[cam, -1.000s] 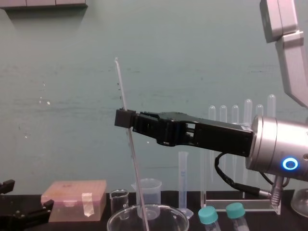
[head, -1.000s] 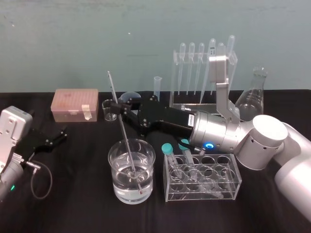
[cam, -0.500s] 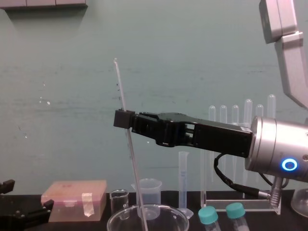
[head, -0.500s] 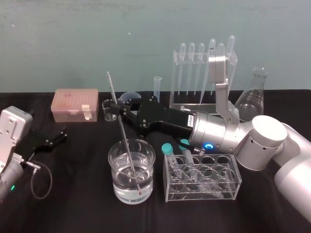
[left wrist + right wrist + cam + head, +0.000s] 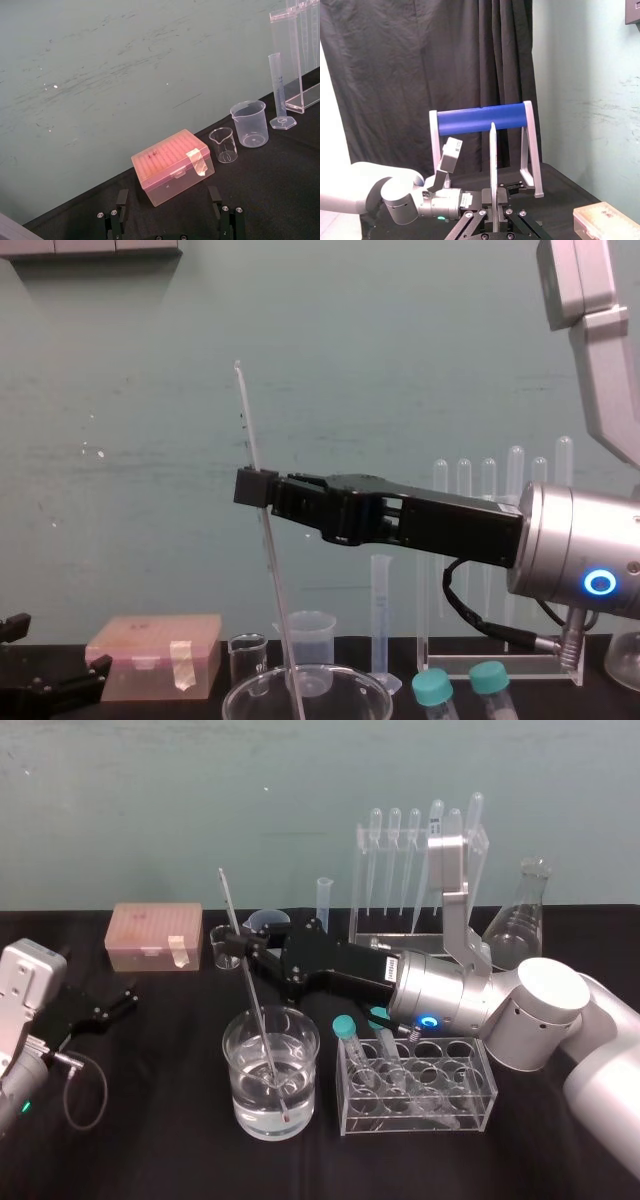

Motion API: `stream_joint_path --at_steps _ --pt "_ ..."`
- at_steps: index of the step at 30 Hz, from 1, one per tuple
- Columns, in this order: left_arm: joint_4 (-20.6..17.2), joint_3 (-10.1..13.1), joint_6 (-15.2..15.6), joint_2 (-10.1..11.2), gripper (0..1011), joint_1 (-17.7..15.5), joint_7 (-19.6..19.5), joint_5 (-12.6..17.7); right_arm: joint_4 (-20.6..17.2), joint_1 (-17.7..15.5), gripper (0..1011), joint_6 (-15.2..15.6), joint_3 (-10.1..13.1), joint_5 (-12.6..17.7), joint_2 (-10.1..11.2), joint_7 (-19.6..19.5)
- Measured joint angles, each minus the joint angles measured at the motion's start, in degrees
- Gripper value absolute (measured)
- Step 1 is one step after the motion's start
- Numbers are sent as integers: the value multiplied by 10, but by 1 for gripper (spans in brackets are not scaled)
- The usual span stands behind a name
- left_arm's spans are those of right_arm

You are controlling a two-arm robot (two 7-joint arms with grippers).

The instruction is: Hold the thermometer with one hand and immerse one end into the beaker, then reinsert it into the test tube rack.

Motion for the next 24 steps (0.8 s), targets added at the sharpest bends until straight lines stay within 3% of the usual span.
stream_joint_path --at_steps 24 --pt "0 0 0 0 1008 0 0 0 -3 -5 55 2 0 -1 2 -4"
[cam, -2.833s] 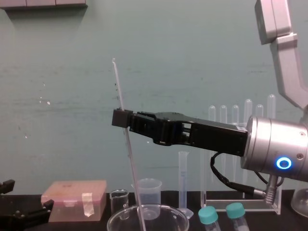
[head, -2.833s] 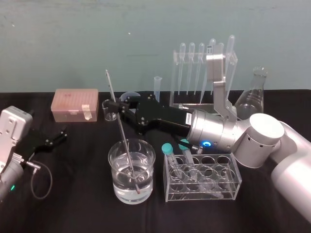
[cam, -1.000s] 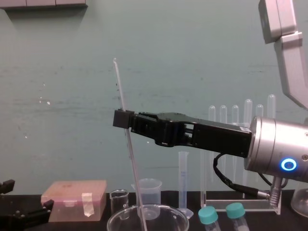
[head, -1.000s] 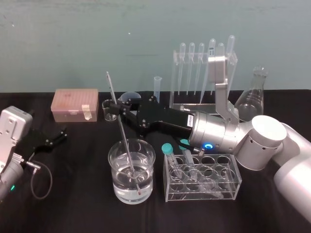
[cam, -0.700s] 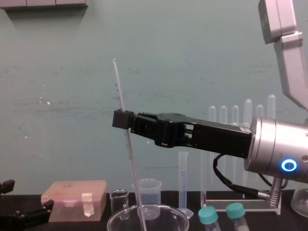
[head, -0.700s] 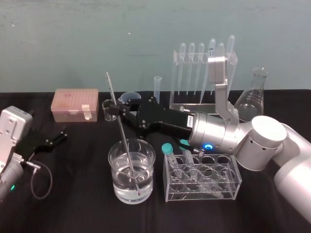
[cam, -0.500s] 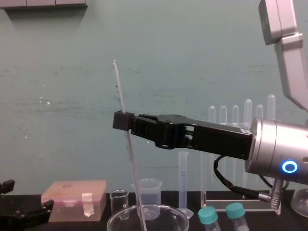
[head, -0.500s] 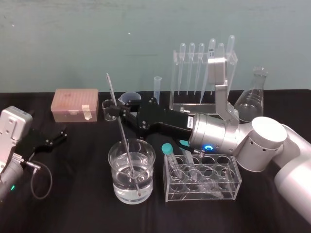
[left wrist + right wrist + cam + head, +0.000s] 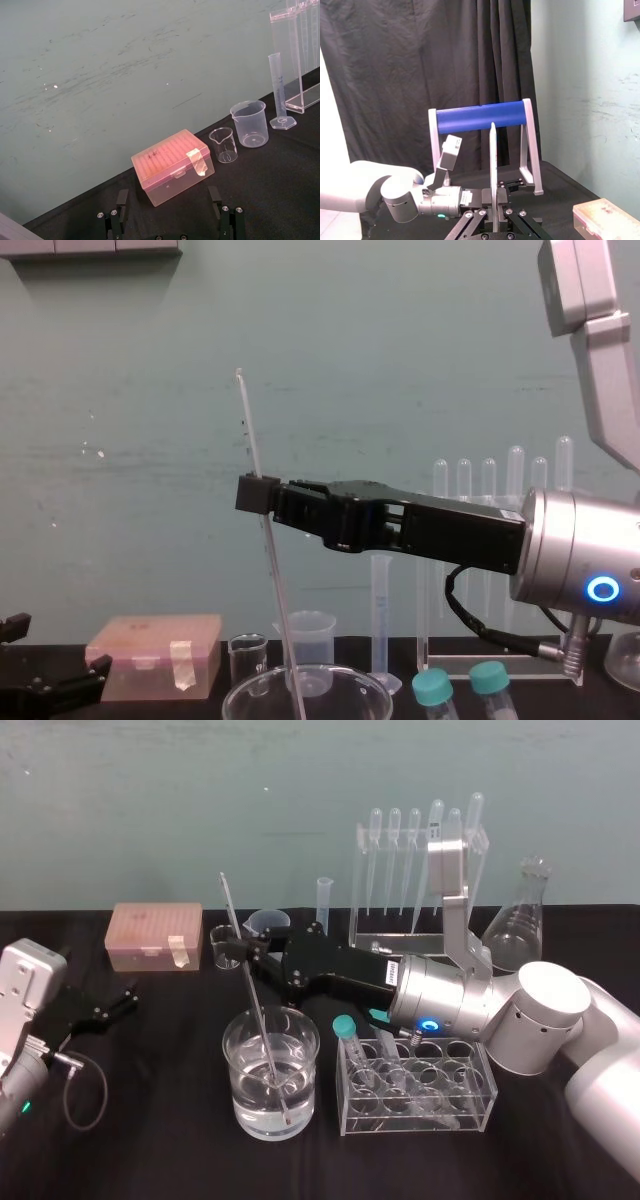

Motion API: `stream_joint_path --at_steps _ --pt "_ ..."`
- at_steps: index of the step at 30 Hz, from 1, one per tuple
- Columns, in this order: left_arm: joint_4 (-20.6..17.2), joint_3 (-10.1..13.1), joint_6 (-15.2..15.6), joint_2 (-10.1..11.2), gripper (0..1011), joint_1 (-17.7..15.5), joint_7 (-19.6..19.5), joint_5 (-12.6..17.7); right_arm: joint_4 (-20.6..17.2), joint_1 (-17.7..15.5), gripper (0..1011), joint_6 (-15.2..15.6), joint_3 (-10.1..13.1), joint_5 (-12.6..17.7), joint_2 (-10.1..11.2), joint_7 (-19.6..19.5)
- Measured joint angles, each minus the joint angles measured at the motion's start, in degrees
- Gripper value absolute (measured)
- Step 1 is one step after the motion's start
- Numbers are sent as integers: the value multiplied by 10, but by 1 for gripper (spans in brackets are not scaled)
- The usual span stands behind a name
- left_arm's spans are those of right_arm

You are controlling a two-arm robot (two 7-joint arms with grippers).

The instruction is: Hold the thermometer with one hand and immerse one end into the beaker, then reinsert it into the test tube rack.

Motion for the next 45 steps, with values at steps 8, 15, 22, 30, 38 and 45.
stream_joint_path --at_steps 8,15,22,30,38,45 --pt "0 0 0 0 1008 0 0 0 1 0 55 1 0 0 0 0" --pt "0 0 0 0 1008 0 0 0 4 1 56 1 0 0 -2 0" --pt "0 0 0 0 1008 0 0 0 4 1 55 0 0 0 -2 0" --pt "0 0 0 0 1008 0 0 0 3 1 56 1 0 0 -1 0" --pt "0 0 0 0 1008 0 0 0 1 1 55 2 0 0 0 0" --pt "0 0 0 0 1008 0 0 0 -5 3 55 3 5 5 1 1"
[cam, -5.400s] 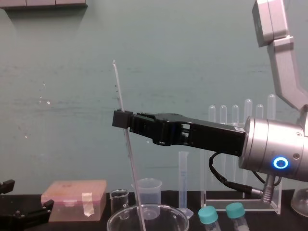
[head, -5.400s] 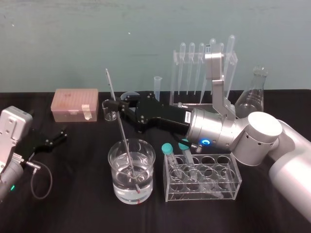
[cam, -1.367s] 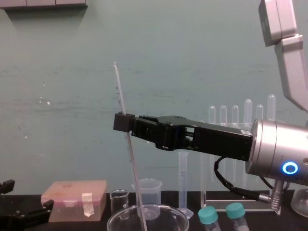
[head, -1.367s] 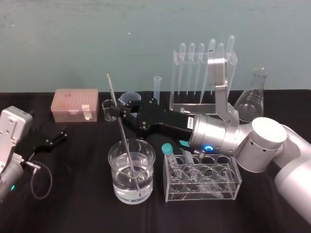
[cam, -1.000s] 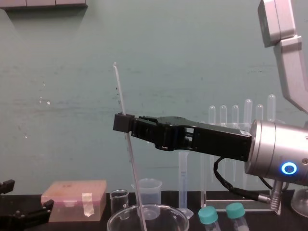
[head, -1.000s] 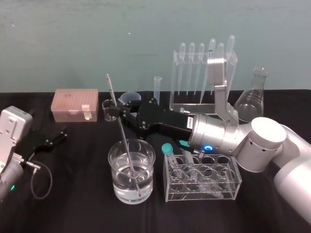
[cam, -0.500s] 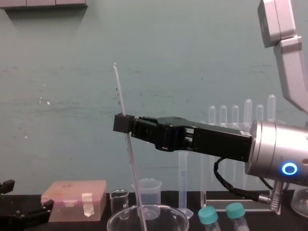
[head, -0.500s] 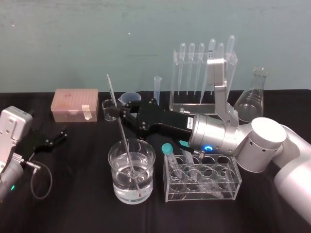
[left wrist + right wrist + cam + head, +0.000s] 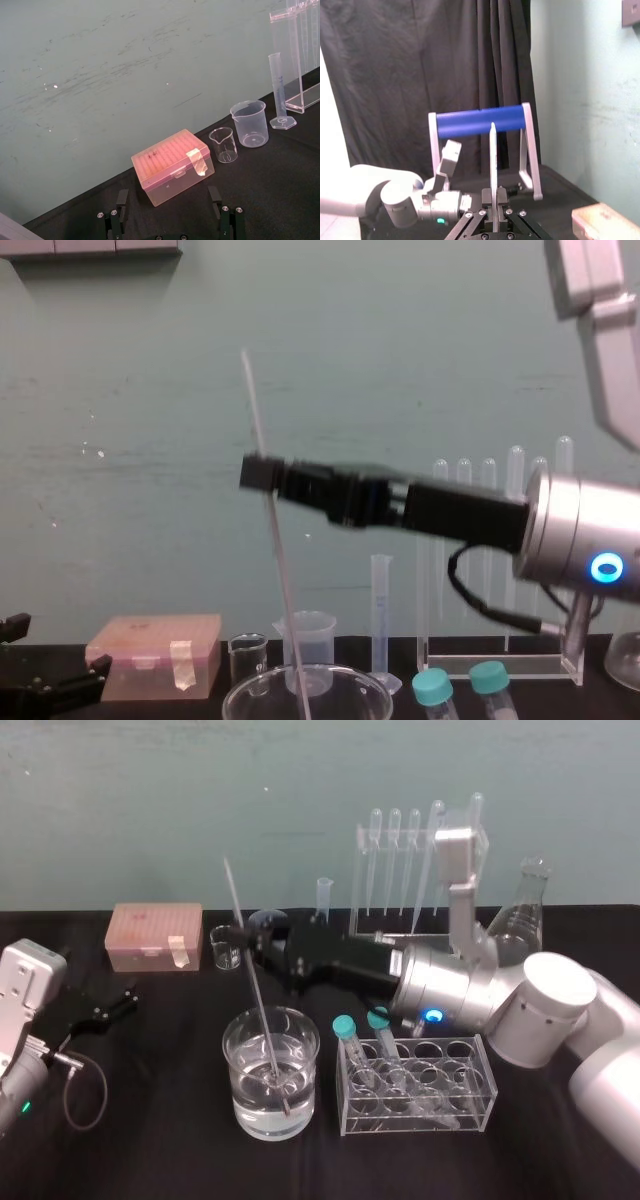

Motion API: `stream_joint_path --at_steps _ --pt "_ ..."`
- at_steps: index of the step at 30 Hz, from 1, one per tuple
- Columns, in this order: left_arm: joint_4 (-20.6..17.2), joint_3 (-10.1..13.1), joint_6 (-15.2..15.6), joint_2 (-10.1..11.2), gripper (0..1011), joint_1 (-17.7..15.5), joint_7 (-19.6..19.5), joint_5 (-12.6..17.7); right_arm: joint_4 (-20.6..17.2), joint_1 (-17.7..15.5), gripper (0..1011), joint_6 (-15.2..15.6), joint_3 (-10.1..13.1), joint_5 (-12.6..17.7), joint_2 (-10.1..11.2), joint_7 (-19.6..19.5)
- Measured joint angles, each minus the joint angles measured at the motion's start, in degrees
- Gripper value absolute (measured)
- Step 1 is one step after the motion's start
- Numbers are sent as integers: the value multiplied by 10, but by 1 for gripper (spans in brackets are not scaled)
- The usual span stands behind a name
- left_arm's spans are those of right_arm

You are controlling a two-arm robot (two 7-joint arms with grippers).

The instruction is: Hold the thermometer with one hand and immerse one end into the beaker, then reinsert it into the test tube rack.

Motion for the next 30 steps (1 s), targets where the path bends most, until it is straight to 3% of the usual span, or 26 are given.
stream_joint_path --at_steps 14,23,30 --pt "0 0 0 0 1008 0 0 0 -114 25 55 20 72 101 40 13" --pt "0 0 0 0 1008 0 0 0 -146 28 55 -15 121 94 86 -39" --pt "0 0 0 0 1008 0 0 0 -147 -15 55 -28 170 63 127 -120"
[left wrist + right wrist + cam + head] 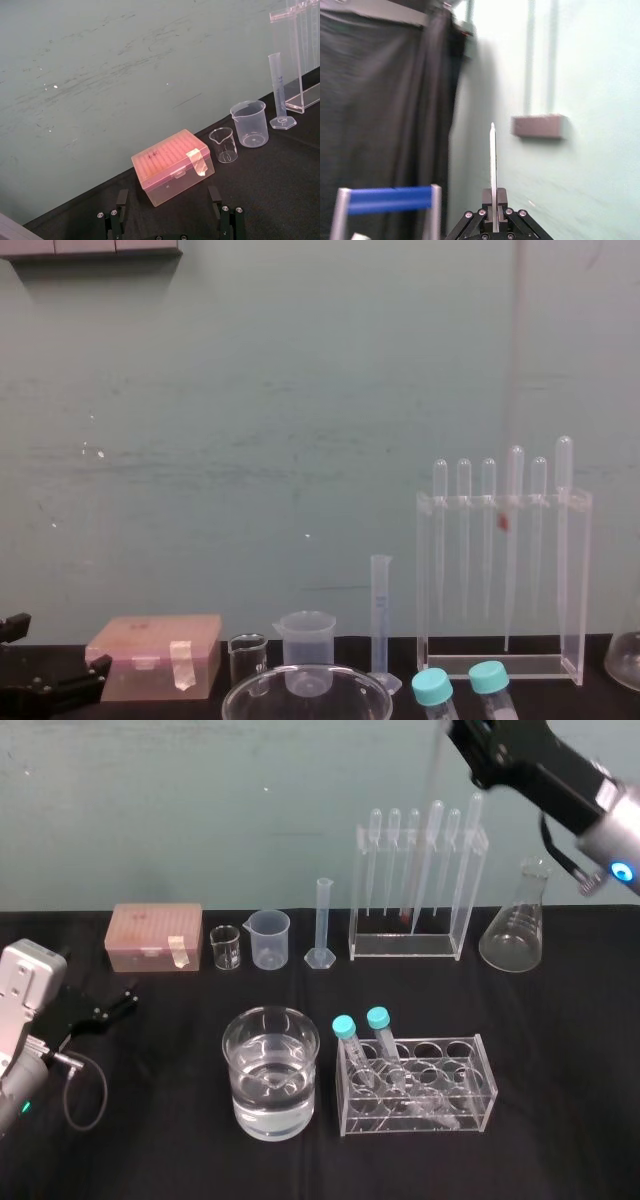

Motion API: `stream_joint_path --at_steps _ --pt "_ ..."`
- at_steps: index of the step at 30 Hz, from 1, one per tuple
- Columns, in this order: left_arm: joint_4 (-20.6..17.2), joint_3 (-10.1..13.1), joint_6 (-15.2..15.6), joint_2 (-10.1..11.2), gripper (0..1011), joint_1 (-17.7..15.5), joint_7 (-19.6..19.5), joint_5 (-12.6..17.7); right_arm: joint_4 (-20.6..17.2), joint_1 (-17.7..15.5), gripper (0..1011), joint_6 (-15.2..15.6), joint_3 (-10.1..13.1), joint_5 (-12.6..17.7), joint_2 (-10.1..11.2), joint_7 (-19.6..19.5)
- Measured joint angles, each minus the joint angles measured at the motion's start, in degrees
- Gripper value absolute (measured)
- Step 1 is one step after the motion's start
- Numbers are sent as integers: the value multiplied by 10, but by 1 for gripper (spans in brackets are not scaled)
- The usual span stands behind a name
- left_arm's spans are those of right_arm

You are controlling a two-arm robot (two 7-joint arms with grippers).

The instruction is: Hold the thermometer with one hand and immerse one end into the beaker, then reinsert it into the test tube rack.

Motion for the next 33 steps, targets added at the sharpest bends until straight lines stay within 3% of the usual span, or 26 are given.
stream_joint_path --at_steps 6,12,17,25,33 --pt "0 0 0 0 1008 0 0 0 -21 -65 56 25 20 3 24 -32" --pt "0 0 0 0 1008 0 0 0 -49 -121 55 41 27 9 42 -34" --pt "0 0 0 0 1008 0 0 0 -57 -146 55 43 28 7 49 -35" --pt "0 0 0 0 1008 0 0 0 -52 -160 55 27 25 -16 46 -28" --pt "0 0 0 0 1008 0 0 0 -29 -159 56 2 21 -37 25 -12"
